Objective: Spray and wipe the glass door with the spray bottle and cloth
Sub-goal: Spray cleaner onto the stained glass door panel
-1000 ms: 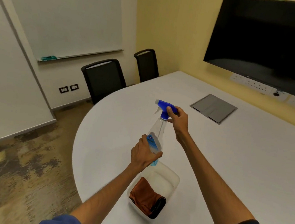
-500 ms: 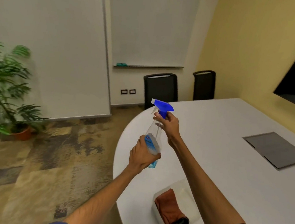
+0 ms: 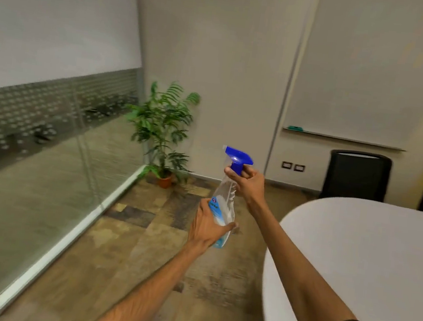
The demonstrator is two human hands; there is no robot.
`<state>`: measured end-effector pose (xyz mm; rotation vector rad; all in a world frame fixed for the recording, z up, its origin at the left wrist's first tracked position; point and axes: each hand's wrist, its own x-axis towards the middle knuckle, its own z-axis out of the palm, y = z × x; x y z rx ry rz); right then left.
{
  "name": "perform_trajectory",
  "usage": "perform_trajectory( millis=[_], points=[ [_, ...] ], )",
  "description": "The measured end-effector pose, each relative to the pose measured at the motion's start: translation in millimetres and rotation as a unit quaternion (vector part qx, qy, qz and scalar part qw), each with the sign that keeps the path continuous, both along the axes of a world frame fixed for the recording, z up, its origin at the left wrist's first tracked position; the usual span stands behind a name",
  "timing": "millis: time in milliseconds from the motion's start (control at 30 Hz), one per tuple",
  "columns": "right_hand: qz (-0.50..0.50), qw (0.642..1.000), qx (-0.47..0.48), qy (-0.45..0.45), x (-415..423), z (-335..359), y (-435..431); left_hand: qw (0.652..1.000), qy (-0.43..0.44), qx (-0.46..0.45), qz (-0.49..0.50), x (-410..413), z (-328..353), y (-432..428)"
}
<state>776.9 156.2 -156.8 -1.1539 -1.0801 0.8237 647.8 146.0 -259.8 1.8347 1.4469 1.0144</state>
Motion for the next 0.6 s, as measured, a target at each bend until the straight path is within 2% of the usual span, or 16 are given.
perform_trajectory(
  millis=[400, 600],
  points=[
    [0.176, 0.984, 0.029, 0.004, -344, 33, -18, 0.980, -0.043, 0.031, 0.192, -330, 30, -65],
    [0.285, 0.957, 0.048, 0.017, -517, 45, -50, 0.958, -0.082, 0.046, 0.269, -480, 42, -125]
  ],
)
